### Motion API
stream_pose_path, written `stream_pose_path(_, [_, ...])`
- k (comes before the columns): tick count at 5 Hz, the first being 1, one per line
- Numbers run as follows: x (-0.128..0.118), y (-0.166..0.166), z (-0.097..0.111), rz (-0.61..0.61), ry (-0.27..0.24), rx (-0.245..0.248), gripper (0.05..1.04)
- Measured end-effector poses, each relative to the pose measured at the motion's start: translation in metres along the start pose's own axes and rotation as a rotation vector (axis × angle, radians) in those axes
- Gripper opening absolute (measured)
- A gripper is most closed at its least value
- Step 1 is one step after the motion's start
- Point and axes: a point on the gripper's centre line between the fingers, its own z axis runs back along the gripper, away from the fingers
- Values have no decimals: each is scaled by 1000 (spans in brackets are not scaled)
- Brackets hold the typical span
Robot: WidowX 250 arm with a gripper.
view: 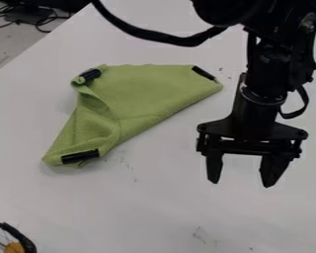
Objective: Move the clothe to the bottom right of the table
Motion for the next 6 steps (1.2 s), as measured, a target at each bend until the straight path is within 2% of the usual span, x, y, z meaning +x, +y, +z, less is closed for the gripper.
stream_pose_path(1, [-2,3,-9,-5,19,25,1000])
stream_pose_path(2, [16,22,-14,-14,-4,24,1000])
stream_pose_path(4, [65,68,8,52,-100,-62,1000])
stream_pose_path(5, [88,89,19,80,-132,-68,1000])
stream_pose_path(6, [117,117,14,134,-146,-60,1000])
